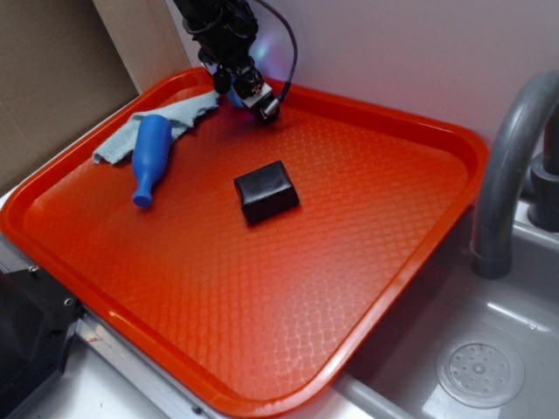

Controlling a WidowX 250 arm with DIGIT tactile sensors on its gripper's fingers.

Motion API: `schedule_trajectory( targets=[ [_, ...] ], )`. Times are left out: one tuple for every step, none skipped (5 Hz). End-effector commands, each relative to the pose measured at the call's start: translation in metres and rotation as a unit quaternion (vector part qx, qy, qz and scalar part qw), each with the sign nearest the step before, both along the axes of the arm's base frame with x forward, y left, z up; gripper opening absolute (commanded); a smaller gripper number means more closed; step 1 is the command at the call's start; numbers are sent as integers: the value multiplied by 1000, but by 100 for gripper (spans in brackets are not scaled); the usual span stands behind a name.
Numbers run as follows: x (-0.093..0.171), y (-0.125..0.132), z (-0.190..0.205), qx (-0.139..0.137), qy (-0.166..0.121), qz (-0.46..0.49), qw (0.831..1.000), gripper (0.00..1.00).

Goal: Grab the blue ball.

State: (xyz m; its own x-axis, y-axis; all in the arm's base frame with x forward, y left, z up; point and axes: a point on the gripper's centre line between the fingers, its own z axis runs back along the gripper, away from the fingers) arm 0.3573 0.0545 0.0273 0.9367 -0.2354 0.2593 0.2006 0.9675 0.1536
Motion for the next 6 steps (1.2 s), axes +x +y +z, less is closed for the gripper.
schedule_trajectory(
  targets=[
    [1,-24,11,0,-17,-52,998,0],
    [1,-25,10,4,-16,-50,999,0],
    [-2,-20,20,10,-6,-30,999,0],
    [-26,-24,57,4,20,-7,1000,0],
    [-69,-56,109,-21,81,-13,996,0],
    [-113,-70,166,-75,124,-59,988,0]
  ],
)
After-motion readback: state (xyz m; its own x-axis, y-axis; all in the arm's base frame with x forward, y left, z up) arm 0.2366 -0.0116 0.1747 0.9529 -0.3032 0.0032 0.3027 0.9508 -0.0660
